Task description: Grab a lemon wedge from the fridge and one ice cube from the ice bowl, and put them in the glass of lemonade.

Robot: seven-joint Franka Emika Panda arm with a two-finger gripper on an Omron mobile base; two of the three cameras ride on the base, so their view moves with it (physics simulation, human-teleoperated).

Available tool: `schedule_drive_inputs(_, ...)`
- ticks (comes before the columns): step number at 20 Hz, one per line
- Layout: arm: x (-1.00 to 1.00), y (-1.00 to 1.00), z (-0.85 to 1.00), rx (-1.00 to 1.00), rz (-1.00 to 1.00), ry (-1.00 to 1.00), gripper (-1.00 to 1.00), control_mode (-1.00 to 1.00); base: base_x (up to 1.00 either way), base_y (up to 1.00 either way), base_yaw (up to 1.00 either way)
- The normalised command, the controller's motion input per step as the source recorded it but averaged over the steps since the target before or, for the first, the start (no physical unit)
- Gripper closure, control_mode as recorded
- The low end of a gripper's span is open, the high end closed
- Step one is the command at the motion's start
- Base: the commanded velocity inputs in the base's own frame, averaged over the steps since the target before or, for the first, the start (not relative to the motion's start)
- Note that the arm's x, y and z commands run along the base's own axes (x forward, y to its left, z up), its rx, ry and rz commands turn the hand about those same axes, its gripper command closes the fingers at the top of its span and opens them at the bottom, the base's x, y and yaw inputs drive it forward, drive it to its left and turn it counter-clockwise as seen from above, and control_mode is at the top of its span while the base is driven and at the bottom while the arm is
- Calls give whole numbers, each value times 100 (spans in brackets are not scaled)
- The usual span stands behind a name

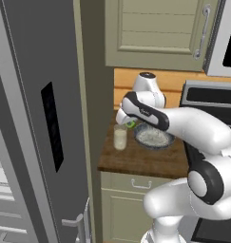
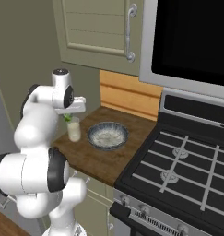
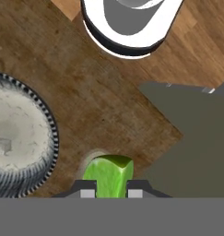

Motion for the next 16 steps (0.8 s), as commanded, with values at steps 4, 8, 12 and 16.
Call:
schedule_drive_inputs(4, 13, 8, 0, 0, 3, -1, 100, -100, 0, 0, 0)
schedule_drive_inputs(8, 0, 3, 0, 0, 7, -4, 100, -100, 0, 0, 0)
schedule_drive_inputs(12, -13, 2, 0, 0, 1, -12, 100, -100, 0, 0, 0)
schedule_drive_inputs(16, -16, 18, -1, 0, 0, -12, 100, -100, 0, 0, 0)
